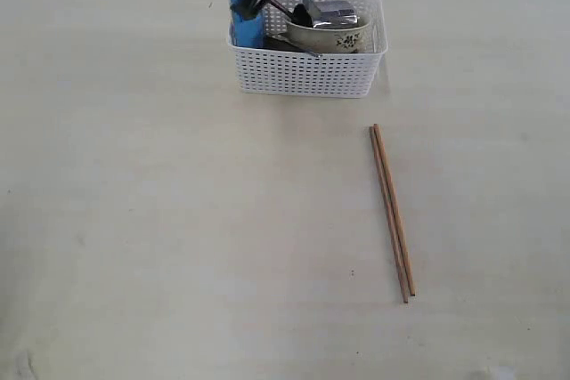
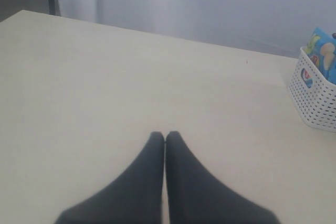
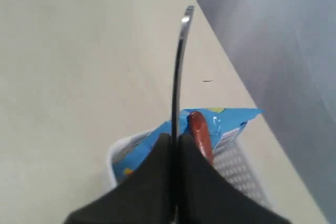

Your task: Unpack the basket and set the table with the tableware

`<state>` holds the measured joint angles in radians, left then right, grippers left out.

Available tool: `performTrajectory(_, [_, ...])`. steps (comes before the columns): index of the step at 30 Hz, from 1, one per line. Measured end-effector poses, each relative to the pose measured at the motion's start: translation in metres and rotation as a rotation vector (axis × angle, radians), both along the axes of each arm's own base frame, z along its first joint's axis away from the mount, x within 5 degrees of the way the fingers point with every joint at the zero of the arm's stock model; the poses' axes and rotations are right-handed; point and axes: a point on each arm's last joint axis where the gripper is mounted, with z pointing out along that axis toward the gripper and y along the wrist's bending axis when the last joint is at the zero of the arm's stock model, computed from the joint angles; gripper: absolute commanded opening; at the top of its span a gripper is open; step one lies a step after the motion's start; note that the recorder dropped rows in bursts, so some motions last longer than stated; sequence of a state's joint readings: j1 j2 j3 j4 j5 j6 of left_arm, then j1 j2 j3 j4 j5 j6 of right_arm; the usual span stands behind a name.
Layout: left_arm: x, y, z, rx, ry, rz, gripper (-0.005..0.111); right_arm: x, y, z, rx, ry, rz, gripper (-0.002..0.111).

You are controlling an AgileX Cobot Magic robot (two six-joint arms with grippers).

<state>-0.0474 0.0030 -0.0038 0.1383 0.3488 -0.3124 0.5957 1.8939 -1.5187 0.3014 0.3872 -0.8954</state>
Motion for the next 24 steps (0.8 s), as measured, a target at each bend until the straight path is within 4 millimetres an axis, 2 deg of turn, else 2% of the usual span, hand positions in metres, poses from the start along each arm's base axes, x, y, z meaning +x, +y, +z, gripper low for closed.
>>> performTrajectory(6, [0.000,0.000,0.000,0.000,0.000,0.000,0.000,-0.015,-0.008,0.015,0.107,0.209,-0.149,0.000])
performTrajectory(10, [0.000,0.000,0.000,0.000,0.000,0.000,0.000,-0.024,-0.013,0.018,0.141,0.350,-0.240,0.000])
performTrajectory(18, [0.000,0.000,0.000,0.000,0.000,0.000,0.000,-0.036,-0.018,0.009,0.115,0.565,-0.353,0.000])
performTrajectory(24, [0.000,0.000,0.000,0.000,0.000,0.000,0.000,-0.041,-0.020,0.006,0.160,0.695,-0.495,0.000])
